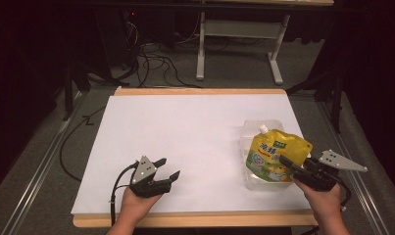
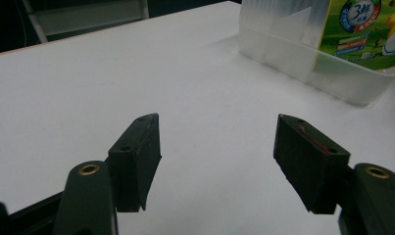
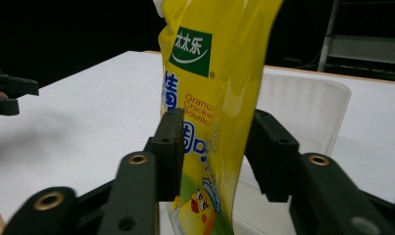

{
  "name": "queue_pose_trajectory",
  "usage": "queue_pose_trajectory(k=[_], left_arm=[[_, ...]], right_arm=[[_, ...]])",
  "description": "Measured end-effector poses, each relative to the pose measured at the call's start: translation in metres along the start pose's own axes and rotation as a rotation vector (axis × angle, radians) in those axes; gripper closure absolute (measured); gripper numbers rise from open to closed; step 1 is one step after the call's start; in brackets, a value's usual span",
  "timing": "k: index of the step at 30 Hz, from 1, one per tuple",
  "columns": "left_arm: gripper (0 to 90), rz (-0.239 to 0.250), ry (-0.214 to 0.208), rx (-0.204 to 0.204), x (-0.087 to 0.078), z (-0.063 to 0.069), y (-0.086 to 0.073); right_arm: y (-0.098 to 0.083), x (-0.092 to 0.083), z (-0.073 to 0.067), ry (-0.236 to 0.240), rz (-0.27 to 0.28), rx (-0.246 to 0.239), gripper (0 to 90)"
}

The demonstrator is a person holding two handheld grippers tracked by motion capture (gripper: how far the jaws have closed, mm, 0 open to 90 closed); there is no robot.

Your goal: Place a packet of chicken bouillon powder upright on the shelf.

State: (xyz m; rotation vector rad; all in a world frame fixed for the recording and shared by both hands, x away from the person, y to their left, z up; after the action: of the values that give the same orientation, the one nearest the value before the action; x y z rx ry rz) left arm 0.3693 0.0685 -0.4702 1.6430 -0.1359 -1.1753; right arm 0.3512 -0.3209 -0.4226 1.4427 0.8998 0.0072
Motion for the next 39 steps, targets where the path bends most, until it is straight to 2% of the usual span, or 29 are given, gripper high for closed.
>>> queue_pose_trajectory(k=[5,20,30,35,39], left_arm=[[34.7,-0.002,0.0,0.001,0.0,0.0,0.0],[34.8,-0.007,-0.005,0.005,0.001,0.0,0.0],[34.9,-0.015,-0.009,0.012,0.003,0.001,-0.001],[34.9,-0.015,-0.009,0.012,0.003,0.002,-0.001],[34.9,-0.013,-0.014,0.013,0.003,0.003,0.0]], right_arm=[[0.004,-0.003,-0.001,-0.023,0.014,0.005,47.3],[0.017,-0.022,-0.001,-0.083,0.068,0.018,39.6],[0.038,-0.054,-0.006,-0.132,0.131,-0.001,40.5],[0.049,-0.069,-0.01,-0.147,0.172,-0.027,40.7],[0.061,-0.081,-0.025,-0.132,0.209,-0.066,41.0]])
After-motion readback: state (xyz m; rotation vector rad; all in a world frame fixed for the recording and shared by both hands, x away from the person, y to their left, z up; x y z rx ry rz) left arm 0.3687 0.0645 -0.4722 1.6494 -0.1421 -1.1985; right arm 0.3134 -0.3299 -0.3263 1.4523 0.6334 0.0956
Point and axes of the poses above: each handheld gripper's, and its own axes: x roughly forward along the jaws, y roughly out of its top, z roughly to its right, the point moved 8 cm from there along x, roughly forward along the jaws, and after that the axes turned 14 degrees about -z, right-handed, at the moved point
